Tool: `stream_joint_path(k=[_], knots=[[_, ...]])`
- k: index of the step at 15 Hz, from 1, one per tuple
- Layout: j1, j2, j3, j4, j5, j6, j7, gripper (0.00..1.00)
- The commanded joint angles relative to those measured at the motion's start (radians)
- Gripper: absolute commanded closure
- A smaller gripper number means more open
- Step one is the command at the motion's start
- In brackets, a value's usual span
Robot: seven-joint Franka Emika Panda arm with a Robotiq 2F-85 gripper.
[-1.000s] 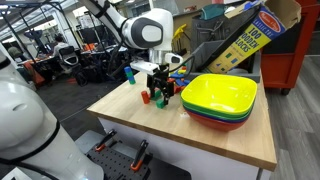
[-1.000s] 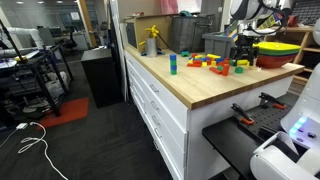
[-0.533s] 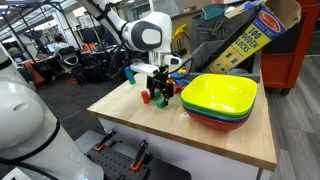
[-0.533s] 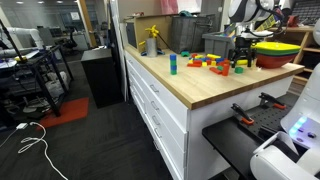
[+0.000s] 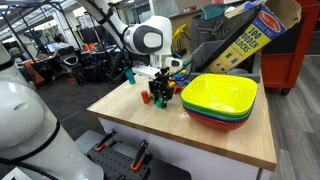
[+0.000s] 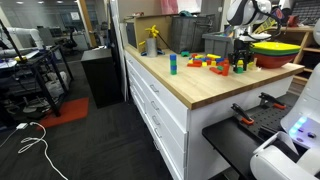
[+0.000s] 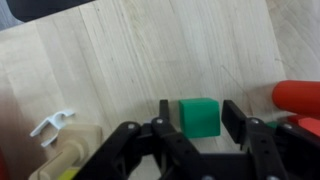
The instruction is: Pick up one square green block and put it on the pile of stacked up blocks on the left
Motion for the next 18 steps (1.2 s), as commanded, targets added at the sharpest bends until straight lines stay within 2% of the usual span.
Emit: stream_joint_path(k=[1,3,4,7,11,18], knots=[[-0.006,0.004,-0.008,0.01,-0.034,0.008,0.009,0.73],[-0.009,-0.008,-0.013,0.006,-0.044,0.006,0.019,0.88],[-0.012,-0.017,-0.017,0.004,-0.057,0.011,0.031,0.92],[-0.023,-0.066,-0.033,-0.009,-0.085,0.05,0.1,0.92],[-0.036,-0.107,-0.044,-0.006,-0.123,0.032,0.206,0.92],[-0.025,-0.181,0.0,0.005,-0.14,-0.011,0.362,0.92]])
